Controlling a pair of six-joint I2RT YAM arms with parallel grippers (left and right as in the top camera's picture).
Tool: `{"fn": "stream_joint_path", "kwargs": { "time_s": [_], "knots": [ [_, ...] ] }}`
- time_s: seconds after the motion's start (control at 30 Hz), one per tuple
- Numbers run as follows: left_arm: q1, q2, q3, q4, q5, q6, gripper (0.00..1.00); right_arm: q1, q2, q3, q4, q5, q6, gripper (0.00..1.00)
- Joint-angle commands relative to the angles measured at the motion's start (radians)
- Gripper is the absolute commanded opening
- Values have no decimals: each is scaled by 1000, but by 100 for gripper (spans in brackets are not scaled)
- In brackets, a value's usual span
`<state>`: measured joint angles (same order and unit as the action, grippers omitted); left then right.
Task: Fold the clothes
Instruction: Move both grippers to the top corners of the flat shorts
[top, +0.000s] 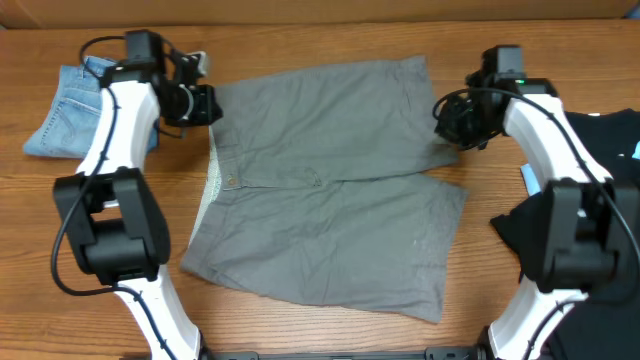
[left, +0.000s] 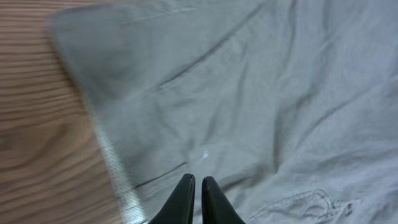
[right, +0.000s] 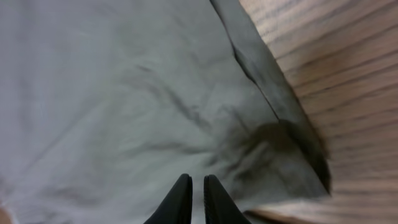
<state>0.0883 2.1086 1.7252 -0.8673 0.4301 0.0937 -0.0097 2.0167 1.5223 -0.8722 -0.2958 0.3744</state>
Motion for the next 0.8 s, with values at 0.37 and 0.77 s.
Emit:
{"fn": "stream_joint_path", "kwargs": {
  "time_s": [0.37, 0.77],
  "knots": [
    [-98, 155, -69, 101, -239, -102, 17, 2, 278, 8, 86, 151, 102, 8],
    [-102, 249, -63, 362, -177, -253, 15, -11, 307, 9, 239, 209, 177, 9]
  ]
}}
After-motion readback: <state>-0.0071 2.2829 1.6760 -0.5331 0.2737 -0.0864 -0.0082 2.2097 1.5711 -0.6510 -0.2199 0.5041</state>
